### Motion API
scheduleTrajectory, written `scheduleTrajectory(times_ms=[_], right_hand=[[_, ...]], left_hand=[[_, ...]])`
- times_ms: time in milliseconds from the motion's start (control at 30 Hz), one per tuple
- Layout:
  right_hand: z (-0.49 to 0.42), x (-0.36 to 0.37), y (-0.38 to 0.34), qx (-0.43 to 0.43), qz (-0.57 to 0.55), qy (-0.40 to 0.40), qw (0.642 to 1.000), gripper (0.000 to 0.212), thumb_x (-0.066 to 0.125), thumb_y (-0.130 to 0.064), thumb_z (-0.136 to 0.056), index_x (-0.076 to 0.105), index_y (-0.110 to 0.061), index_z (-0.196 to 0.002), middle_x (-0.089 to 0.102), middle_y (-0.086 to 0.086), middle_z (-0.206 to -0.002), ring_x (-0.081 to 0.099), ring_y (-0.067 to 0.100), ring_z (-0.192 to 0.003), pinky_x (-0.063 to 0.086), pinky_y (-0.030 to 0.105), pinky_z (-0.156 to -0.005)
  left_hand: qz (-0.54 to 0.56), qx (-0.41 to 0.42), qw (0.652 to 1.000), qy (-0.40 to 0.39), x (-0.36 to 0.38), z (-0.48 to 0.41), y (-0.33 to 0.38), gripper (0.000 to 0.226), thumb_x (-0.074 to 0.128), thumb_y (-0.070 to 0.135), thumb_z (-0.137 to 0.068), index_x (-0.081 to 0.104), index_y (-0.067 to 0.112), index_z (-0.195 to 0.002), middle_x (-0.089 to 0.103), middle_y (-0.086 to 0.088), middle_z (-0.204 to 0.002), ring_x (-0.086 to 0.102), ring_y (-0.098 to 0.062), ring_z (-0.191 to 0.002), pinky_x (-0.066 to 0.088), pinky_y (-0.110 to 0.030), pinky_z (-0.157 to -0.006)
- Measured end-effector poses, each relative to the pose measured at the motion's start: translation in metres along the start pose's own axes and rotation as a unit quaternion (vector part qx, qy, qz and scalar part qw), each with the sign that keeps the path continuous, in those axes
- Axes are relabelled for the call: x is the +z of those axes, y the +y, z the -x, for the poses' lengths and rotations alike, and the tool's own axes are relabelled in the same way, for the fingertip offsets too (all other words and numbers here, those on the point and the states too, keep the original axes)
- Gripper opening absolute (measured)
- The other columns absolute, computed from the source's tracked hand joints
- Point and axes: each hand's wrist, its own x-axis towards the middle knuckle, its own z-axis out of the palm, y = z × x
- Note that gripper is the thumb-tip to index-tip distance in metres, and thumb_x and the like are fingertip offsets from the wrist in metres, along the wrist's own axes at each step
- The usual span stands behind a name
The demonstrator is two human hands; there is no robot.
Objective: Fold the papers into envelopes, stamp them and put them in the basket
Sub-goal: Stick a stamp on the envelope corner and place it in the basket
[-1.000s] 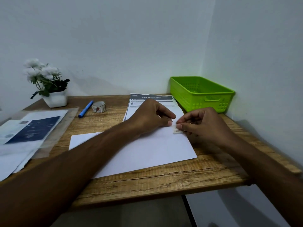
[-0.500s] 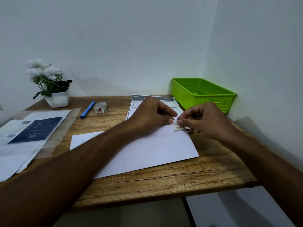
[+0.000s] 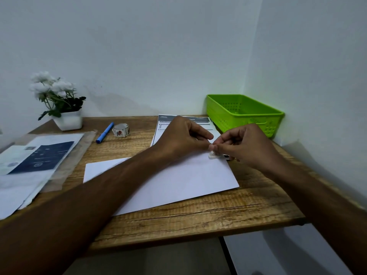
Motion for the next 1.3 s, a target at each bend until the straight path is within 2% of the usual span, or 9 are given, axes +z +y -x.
scheduleTrajectory(times_ms=[267,467,667,767,867,967,1033,1100,1300], right_hand=[[-0.001,0.001,0.000,-0.003,-0.001,0.010,1.000,0.014,0.088,-0.015,-0.066,0.076,-0.010,-0.073,0.071,0.006,-0.059,0.060,0.003,-0.049,0.046,0.018,-0.048],[-0.002,0.000,0.002,0.000,0.009,0.028,1.000,0.025,0.092,-0.016,-0.060,0.071,-0.009,-0.072,0.069,0.000,-0.054,0.061,0.001,-0.047,0.040,0.014,-0.044],[-0.007,-0.005,0.005,-0.040,0.097,0.070,0.992,0.033,0.093,-0.035,-0.050,0.069,-0.021,-0.068,0.069,-0.008,-0.066,0.059,-0.004,-0.055,0.043,0.018,-0.053],[-0.007,-0.003,0.008,-0.044,0.066,0.080,0.994,0.027,0.091,-0.031,-0.059,0.070,-0.020,-0.073,0.071,-0.007,-0.074,0.062,-0.003,-0.055,0.046,0.015,-0.053],[-0.002,0.000,0.008,0.032,-0.046,0.041,0.998,0.023,0.079,-0.030,-0.077,0.073,-0.009,-0.085,0.074,0.005,-0.078,0.068,0.014,-0.055,0.048,0.024,-0.047],[0.006,0.004,0.011,0.141,-0.112,-0.069,0.981,0.044,0.074,-0.044,-0.075,0.075,-0.004,-0.093,0.076,0.011,-0.087,0.071,0.024,-0.072,0.052,0.029,-0.063],[0.008,0.009,0.014,0.168,-0.156,-0.096,0.969,0.045,0.078,-0.034,-0.074,0.072,0.004,-0.098,0.074,0.019,-0.096,0.070,0.039,-0.094,0.052,0.045,-0.085],[0.009,0.011,0.013,0.179,-0.187,-0.091,0.961,0.038,0.078,-0.020,-0.077,0.070,0.008,-0.101,0.073,0.022,-0.099,0.065,0.044,-0.105,0.046,0.053,-0.097],[0.009,0.014,0.014,0.154,-0.173,-0.078,0.970,0.041,0.080,-0.015,-0.075,0.066,0.015,-0.099,0.072,0.025,-0.097,0.069,0.041,-0.096,0.050,0.052,-0.091]], left_hand=[[-0.009,0.017,1.000,0.003,0.001,0.000,-0.001,0.019,0.077,-0.002,-0.071,0.076,0.009,-0.087,0.074,-0.006,-0.073,0.065,-0.007,-0.063,0.054,-0.027,-0.068],[-0.030,0.035,0.999,-0.004,0.001,-0.001,-0.002,0.019,0.074,-0.001,-0.073,0.076,0.010,-0.088,0.074,-0.008,-0.074,0.060,0.001,-0.057,0.049,-0.018,-0.061],[-0.037,0.052,0.998,-0.012,0.001,-0.002,-0.002,0.019,0.077,0.000,-0.073,0.076,0.007,-0.090,0.073,-0.006,-0.073,0.063,-0.002,-0.062,0.051,-0.020,-0.064],[-0.046,0.067,0.997,0.000,0.000,-0.004,-0.003,0.018,0.077,0.001,-0.073,0.076,0.009,-0.089,0.070,0.003,-0.069,0.058,0.007,-0.056,0.043,-0.009,-0.057],[-0.050,0.074,0.996,0.012,-0.001,-0.005,-0.003,0.018,0.077,0.002,-0.074,0.076,0.007,-0.091,0.068,0.006,-0.069,0.056,0.010,-0.055,0.039,-0.005,-0.055],[-0.062,0.083,0.994,0.018,-0.002,-0.005,-0.003,0.017,0.076,0.003,-0.075,0.075,0.006,-0.092,0.066,0.010,-0.067,0.056,0.012,-0.054,0.037,-0.003,-0.055],[-0.074,0.087,0.993,0.018,-0.001,-0.005,-0.004,0.016,0.075,0.003,-0.075,0.076,0.008,-0.091,0.065,0.011,-0.067,0.056,0.012,-0.055,0.037,-0.003,-0.055],[-0.082,0.092,0.992,0.018,0.000,-0.005,-0.006,0.015,0.074,0.005,-0.077,0.076,0.010,-0.091,0.066,0.008,-0.067,0.055,0.010,-0.054,0.037,-0.004,-0.055],[-0.094,0.104,0.990,-0.012,0.003,-0.006,-0.008,0.008,0.076,0.020,-0.078,0.078,0.013,-0.080,0.072,0.003,-0.070,0.052,0.006,-0.049,0.035,-0.009,-0.050]])
